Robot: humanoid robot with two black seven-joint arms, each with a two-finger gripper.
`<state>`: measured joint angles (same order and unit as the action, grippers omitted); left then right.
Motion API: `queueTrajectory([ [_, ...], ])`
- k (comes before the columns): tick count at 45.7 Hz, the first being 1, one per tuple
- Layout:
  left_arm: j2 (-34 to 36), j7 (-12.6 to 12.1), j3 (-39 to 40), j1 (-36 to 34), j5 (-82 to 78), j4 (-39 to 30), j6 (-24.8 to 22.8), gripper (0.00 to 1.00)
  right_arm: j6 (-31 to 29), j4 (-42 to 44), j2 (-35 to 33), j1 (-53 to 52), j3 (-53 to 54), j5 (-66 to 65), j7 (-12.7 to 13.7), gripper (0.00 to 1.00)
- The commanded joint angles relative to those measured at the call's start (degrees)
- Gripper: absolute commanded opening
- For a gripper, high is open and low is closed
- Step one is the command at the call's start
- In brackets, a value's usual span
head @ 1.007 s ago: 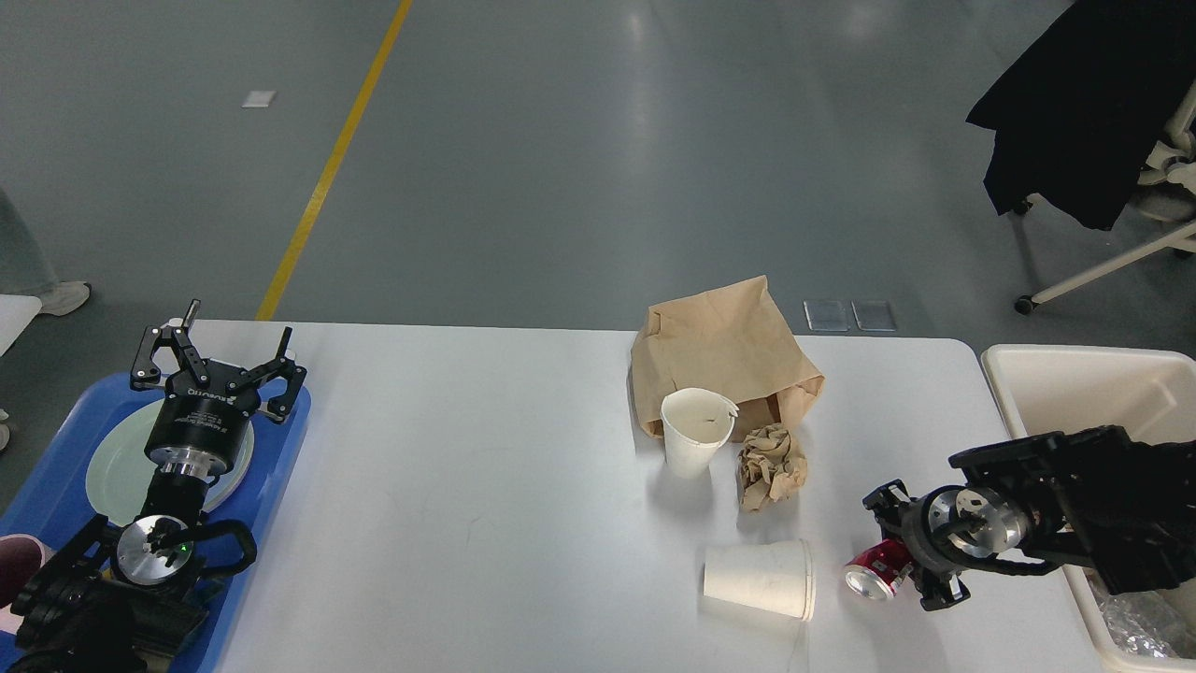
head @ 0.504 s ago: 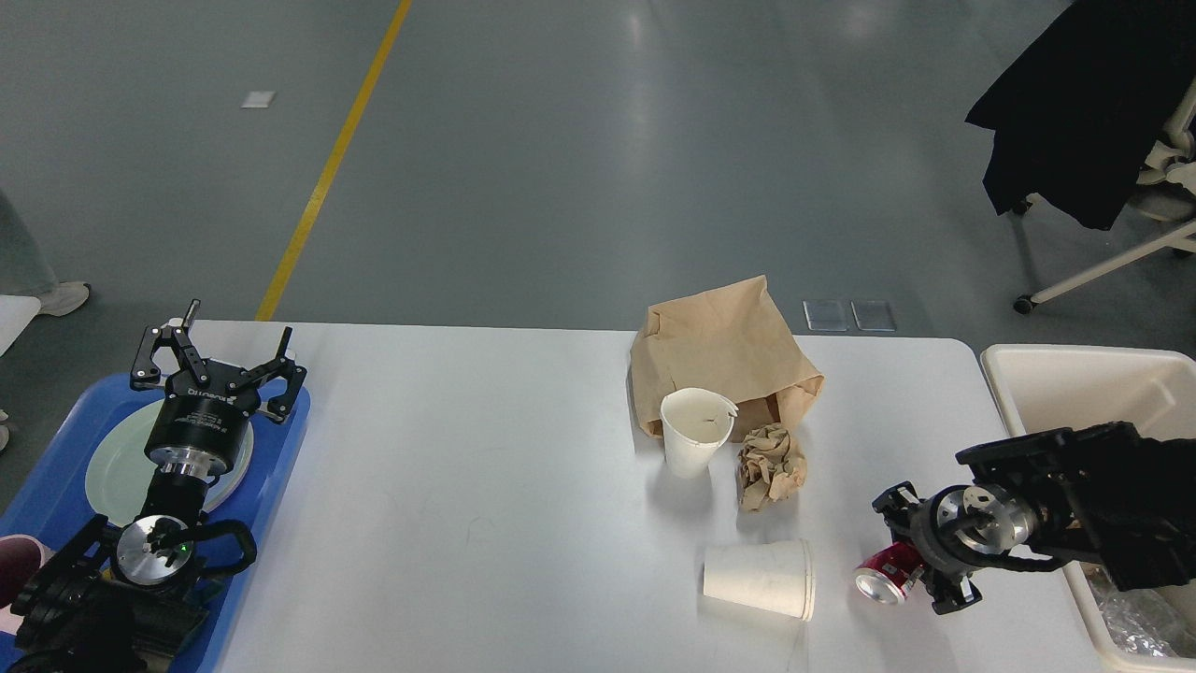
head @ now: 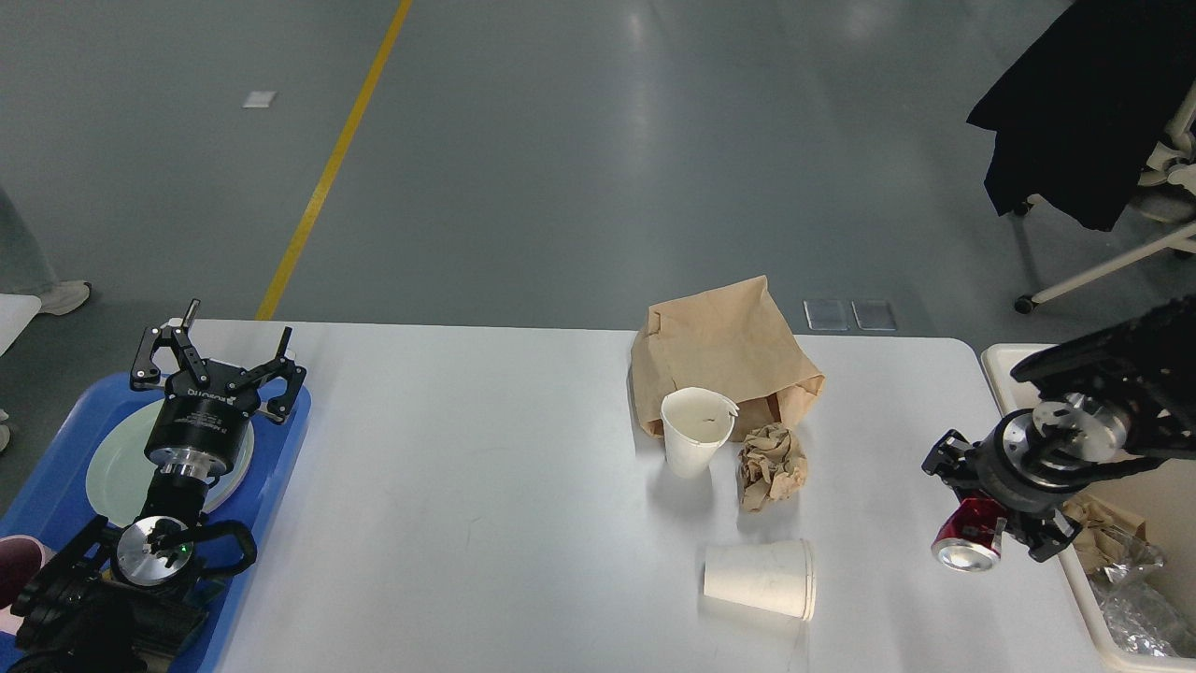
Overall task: Tidy desktop
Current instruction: 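Carry the red can into the white bin and release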
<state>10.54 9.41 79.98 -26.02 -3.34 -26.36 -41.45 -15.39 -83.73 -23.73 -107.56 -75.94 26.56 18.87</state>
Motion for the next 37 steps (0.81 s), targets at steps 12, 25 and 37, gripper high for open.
queueTrajectory([
  [12, 0.0, 0.0, 0.0, 0.0, 0.0, 0.0, 0.1, 0.96, -17.9, -13.1, 0.6, -27.5, -14.8, -8.0, -6.6, 0.00],
  [25, 0.0, 0.0, 0.0, 0.1, 0.0, 0.0, 0.0, 0.96, -16.4, -9.4, -4.7, -24.1, -19.3, -11.1, -10.4, 0.00],
  [37, 0.0, 0.0, 0.0, 0.1, 0.0, 0.1, 0.0, 0.96, -17.1, 14.6, -23.2, -4.3, -11.7, -23.2, -9.9, 0.00],
])
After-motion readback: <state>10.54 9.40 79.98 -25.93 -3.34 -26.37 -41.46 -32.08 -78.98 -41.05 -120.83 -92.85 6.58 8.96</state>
